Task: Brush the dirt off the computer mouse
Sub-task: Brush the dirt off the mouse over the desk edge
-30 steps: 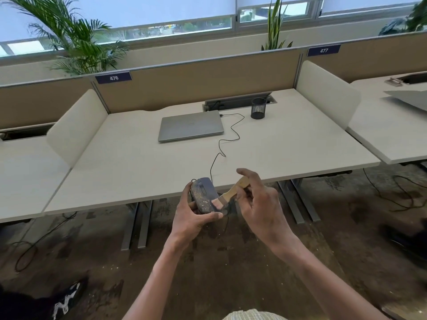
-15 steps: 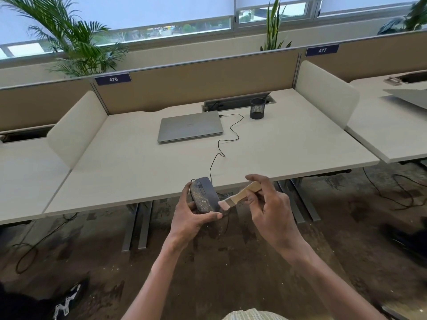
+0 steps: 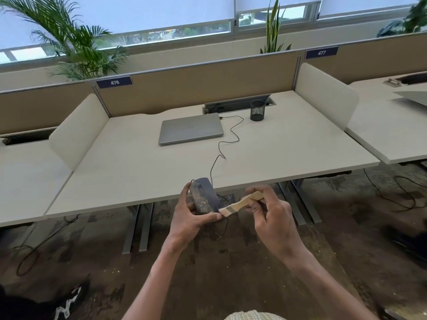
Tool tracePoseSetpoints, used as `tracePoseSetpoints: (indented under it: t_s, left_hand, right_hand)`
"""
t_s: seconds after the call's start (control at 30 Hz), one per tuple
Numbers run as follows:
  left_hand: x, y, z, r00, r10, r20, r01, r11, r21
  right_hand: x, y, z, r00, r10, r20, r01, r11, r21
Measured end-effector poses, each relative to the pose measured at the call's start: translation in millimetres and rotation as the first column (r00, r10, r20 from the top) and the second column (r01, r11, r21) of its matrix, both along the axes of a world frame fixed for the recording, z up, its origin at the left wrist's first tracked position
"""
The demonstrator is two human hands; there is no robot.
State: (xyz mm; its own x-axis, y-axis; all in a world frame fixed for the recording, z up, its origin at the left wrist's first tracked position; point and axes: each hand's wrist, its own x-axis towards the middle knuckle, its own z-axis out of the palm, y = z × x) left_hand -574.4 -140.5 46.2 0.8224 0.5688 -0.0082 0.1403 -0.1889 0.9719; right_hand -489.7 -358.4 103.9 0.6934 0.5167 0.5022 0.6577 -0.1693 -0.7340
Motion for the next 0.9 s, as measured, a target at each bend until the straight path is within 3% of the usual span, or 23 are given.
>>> tracePoseSetpoints:
  t_s: [0.37, 0.7, 0.9]
  left_hand:
    - [-3.4, -11.3, 3.4, 0.999, -0.043, -0.016, 0.042, 0.999, -0.010]
    - [-6.4, -4.4, 5.6, 0.999, -0.016, -0.040, 0.016, 1.000, 0.006]
    - [-1.5, -15.2, 10.2, 0.997, -0.045, -0.059, 0.048, 0.997, 0.059]
  right_hand:
    - [26.1, 23.1, 12.0, 0.997, -0.064, -0.040, 0.069, 0.989, 0.128]
    - [18.6, -1.2, 3.5, 0.991, 0.062, -0.116, -0.067, 0.997, -0.044]
    - [16.9, 3.1, 15.9, 0.998, 0.062, -0.014, -0.063, 0.997, -0.044]
